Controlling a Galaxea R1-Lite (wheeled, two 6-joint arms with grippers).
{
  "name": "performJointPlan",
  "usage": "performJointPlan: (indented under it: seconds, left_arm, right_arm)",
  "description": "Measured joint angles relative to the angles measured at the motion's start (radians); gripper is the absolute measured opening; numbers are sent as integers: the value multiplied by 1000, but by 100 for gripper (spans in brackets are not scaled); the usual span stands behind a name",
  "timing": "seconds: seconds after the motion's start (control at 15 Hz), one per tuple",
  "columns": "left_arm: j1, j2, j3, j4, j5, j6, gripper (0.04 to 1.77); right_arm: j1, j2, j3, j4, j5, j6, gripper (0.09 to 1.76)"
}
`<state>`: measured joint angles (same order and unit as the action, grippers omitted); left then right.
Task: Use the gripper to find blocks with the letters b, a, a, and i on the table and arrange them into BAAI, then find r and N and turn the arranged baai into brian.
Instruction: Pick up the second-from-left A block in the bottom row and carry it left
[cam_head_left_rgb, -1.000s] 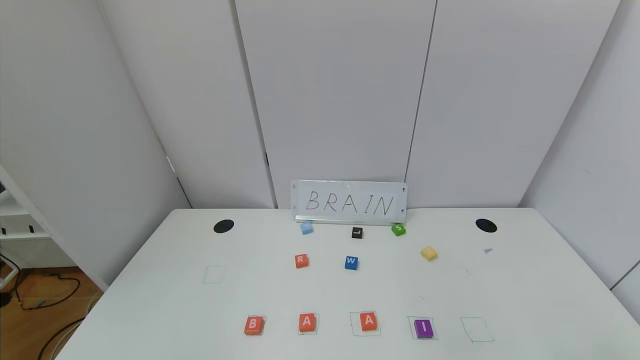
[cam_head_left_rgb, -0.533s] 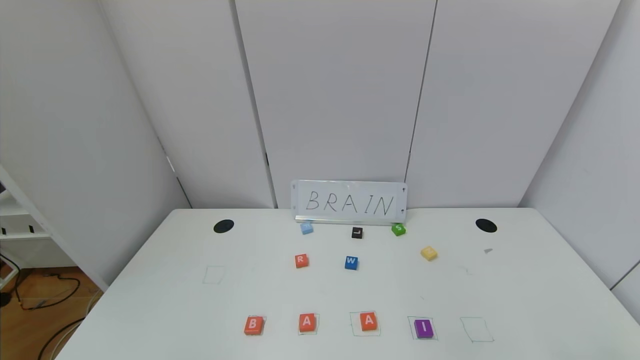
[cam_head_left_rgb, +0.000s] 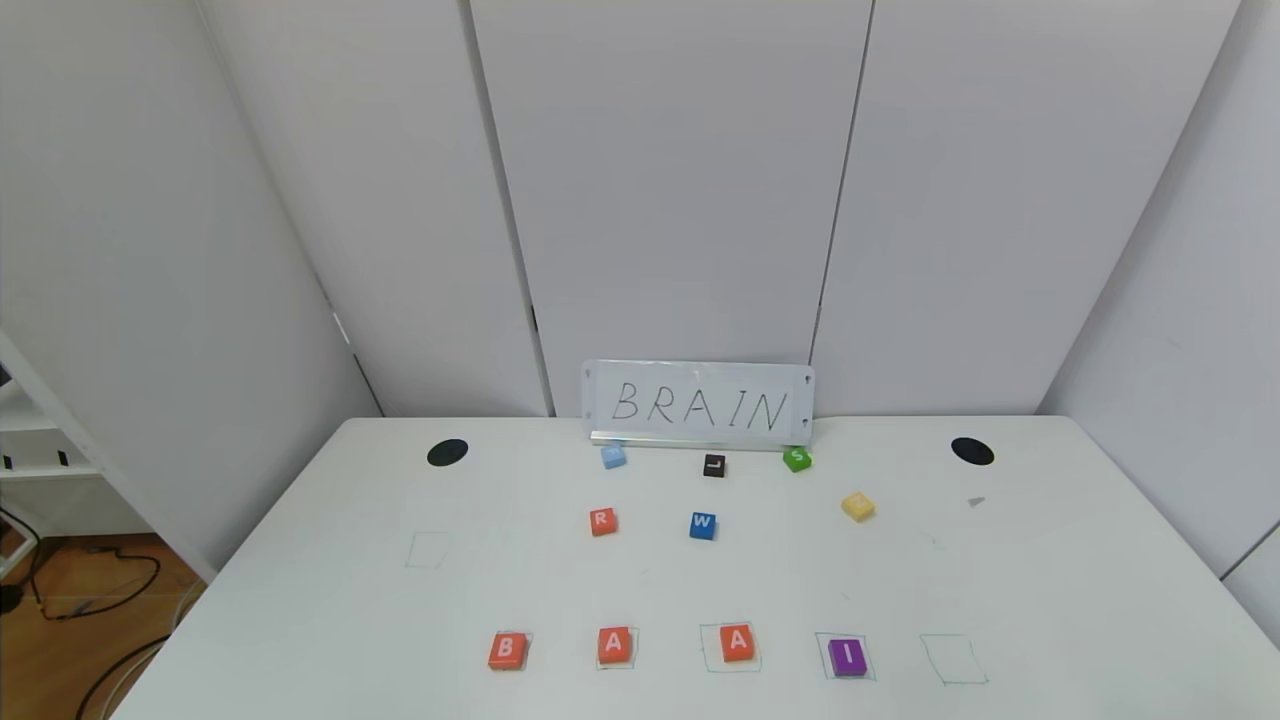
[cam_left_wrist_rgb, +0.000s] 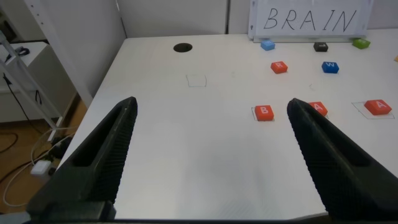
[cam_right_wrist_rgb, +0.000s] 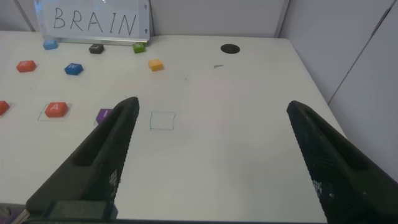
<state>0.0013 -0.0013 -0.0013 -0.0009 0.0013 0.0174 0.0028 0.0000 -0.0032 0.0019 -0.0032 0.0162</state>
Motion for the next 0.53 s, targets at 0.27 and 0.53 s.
performJointPlan:
  seconds: [0.27, 0.53]
  left_arm:
    - [0, 0, 1, -2, 2, 1, 172]
    - [0, 3, -73, 14, -57, 8, 172]
  right_arm:
    - [0, 0, 0, -4, -5, 8, 171]
    - [0, 11, -85, 39, -1, 7, 171]
